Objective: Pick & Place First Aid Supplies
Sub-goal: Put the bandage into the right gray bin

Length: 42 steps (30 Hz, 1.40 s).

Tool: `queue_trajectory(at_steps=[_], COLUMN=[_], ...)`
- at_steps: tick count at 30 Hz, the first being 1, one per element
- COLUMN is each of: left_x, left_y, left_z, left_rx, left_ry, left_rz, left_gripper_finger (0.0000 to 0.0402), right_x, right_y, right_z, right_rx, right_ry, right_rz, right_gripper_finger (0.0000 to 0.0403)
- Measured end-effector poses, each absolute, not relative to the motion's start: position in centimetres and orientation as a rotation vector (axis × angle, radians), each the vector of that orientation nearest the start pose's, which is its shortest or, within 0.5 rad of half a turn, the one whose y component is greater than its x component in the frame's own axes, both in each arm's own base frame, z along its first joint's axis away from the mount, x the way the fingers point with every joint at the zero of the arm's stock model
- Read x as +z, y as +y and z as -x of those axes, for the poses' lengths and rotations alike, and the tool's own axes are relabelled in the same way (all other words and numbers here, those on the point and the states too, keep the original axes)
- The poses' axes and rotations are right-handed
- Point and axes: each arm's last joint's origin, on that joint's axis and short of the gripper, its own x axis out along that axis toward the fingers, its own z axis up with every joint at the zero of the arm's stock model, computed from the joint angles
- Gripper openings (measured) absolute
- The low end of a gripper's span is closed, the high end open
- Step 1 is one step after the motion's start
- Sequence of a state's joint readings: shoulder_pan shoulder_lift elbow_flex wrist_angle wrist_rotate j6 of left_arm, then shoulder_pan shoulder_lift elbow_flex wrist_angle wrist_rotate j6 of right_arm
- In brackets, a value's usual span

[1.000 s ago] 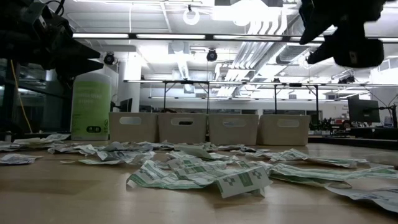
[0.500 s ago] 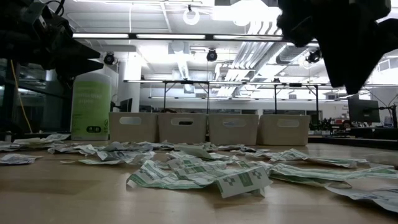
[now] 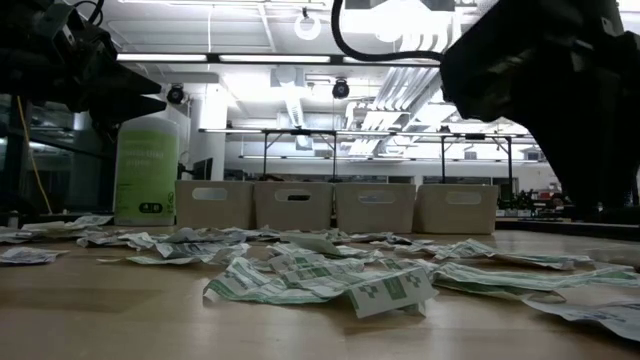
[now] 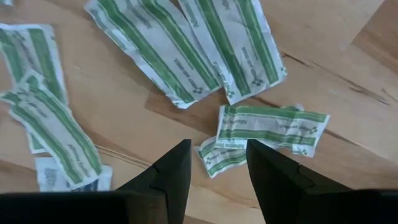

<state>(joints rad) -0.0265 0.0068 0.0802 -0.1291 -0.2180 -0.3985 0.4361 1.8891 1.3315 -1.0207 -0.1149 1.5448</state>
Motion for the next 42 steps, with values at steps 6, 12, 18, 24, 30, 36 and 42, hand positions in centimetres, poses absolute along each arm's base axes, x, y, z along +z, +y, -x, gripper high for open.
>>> queue_trajectory(at_steps=[6, 12, 18, 24, 30, 36, 42], left_x=[17.8, 17.8, 17.8, 17.8, 17.8, 17.8, 17.8], left_y=[0.4, 0.4, 0.4, 0.4, 0.4, 0.4, 0.4], left_z=[-9.2, -9.2, -9.2, -9.2, -9.2, -9.2, -9.2], left_rx=[0.2, 0.199, 0.201, 0.2, 0.2, 0.2, 0.2], left_ry=[0.017, 0.016, 0.017, 0.017, 0.017, 0.016, 0.017], left_rz=[0.39, 0.39, 0.39, 0.39, 0.39, 0.39, 0.39], left_gripper_finger=[0.015, 0.015, 0.015, 0.015, 0.015, 0.015, 0.015], right_x=[17.6, 17.1, 16.8, 16.4, 15.7, 15.4, 15.2], right_y=[15.2, 16.0, 16.2, 16.2, 16.4, 16.5, 16.5], right_z=[-30.5, -30.3, -30.4, -30.6, -30.7, -30.8, -30.8], right_rx=[-0.856, -0.881, -0.879, -0.891, -0.885, -0.896, -0.899], right_ry=[1.486, 1.464, 1.448, 1.429, 1.452, 1.441, 1.447], right_rz=[-0.92, -0.897, -0.888, -0.878, -0.864, -0.873, -0.87], right_gripper_finger=[0.0149, 0.0149, 0.0149, 0.0149, 0.0149, 0.0149, 0.0149])
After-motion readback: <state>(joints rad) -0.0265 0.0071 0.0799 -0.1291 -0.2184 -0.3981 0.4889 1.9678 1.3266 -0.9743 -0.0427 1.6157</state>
